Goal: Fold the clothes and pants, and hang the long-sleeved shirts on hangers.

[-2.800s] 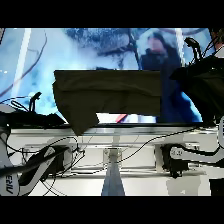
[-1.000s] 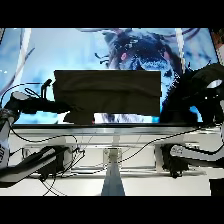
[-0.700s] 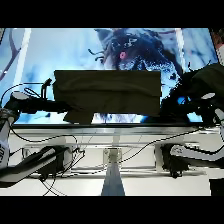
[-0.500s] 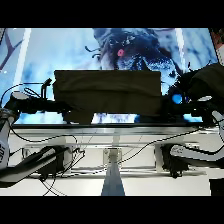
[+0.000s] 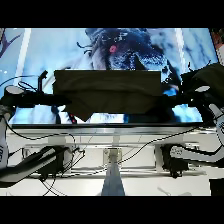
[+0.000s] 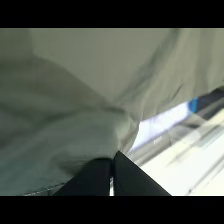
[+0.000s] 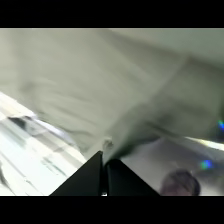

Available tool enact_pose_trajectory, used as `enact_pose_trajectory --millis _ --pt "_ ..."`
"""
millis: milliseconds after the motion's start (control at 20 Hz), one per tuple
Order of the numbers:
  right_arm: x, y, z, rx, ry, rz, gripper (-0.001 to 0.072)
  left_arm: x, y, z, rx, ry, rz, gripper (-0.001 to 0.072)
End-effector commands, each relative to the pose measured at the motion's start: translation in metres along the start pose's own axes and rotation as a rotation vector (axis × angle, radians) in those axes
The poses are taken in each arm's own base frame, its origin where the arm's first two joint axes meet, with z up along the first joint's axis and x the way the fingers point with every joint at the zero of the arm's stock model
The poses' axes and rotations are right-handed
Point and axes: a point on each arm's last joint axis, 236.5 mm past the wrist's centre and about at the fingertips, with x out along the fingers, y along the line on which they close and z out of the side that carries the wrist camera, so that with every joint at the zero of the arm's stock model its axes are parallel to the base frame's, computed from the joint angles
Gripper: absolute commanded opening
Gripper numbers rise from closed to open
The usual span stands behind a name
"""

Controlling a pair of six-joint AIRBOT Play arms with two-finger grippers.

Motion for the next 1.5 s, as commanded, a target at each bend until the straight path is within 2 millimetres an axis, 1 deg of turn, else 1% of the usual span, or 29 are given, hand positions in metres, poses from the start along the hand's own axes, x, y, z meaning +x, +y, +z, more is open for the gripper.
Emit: enact_pose_trajectory --millis 0,50,100,200,250,350,500,600,700,800,900,1000,1050,1150,1300,1350,1400,1450 --pt "-0.010 0.065 0.053 -0.076 -0.129 0.150 0.0007 -0.025 -0.010 0.046 0.090 -0.104 0.031 0.0010" --pt "-0.011 0.077 0.073 -0.087 -0.187 0.156 0.0008 -0.032 -0.007 0.063 0.109 -0.156 0.066 0.0010" --pt "-0.012 0.084 0.094 -0.085 -0.252 0.136 0.0008 -0.039 0.001 0.081 0.118 -0.221 0.113 0.0010" --pt "-0.012 0.084 0.134 -0.063 -0.387 0.046 0.0008 -0.052 0.024 0.113 0.112 -0.354 0.220 0.0010" --pt "-0.014 0.082 0.153 -0.036 -0.460 0.006 0.0008 -0.057 0.035 0.124 0.104 -0.404 0.262 0.0010" --pt "-0.019 0.077 0.182 0.008 -0.593 -0.061 0.0008 -0.061 0.055 0.141 0.072 -0.471 0.315 0.0010" --pt "-0.032 0.068 0.211 0.018 -0.754 -0.153 0.0008 -0.052 0.083 0.160 -0.050 -0.554 0.314 0.0010" --pt "-0.038 0.065 0.223 0.014 -0.833 -0.198 0.0008 -0.038 0.098 0.167 -0.169 -0.590 0.266 0.0010" --pt "-0.030 0.061 0.229 0.013 -0.860 -0.231 0.0008 -0.022 0.107 0.170 -0.277 -0.606 0.200 0.0010" --pt "-0.022 0.051 0.233 0.027 -0.874 -0.260 0.0008 -0.016 0.109 0.177 -0.340 -0.639 0.143 0.0010" --pt "-0.017 0.040 0.236 0.075 -0.885 -0.262 0.0008 -0.019 0.107 0.187 -0.337 -0.685 0.112 0.0011" --pt "-0.014 0.032 0.237 0.108 -0.893 -0.265 0.0008 -0.028 0.101 0.201 -0.307 -0.748 0.087 0.0010" --pt "-0.013 0.031 0.239 0.116 -0.893 -0.261 0.0008 -0.032 0.099 0.206 -0.302 -0.774 0.077 0.0010" --pt "-0.014 0.036 0.246 0.103 -0.903 -0.258 0.0009 -0.037 0.097 0.211 -0.306 -0.805 0.065 0.0010" --pt "-0.016 0.044 0.260 0.080 -0.921 -0.252 0.0010 -0.036 0.097 0.211 -0.308 -0.803 0.062 0.0013" --pt "-0.014 0.045 0.262 0.076 -0.917 -0.250 0.0120 -0.034 0.095 0.211 -0.299 -0.799 0.061 0.0208" --pt "-0.013 0.045 0.261 0.072 -0.909 -0.250 0.0515 -0.030 0.092 0.210 -0.287 -0.788 0.062 0.0705" --pt "-0.008 0.046 0.258 0.045 -0.883 -0.254 0.0707 -0.028 0.087 0.210 -0.284 -0.782 0.045 0.0690"
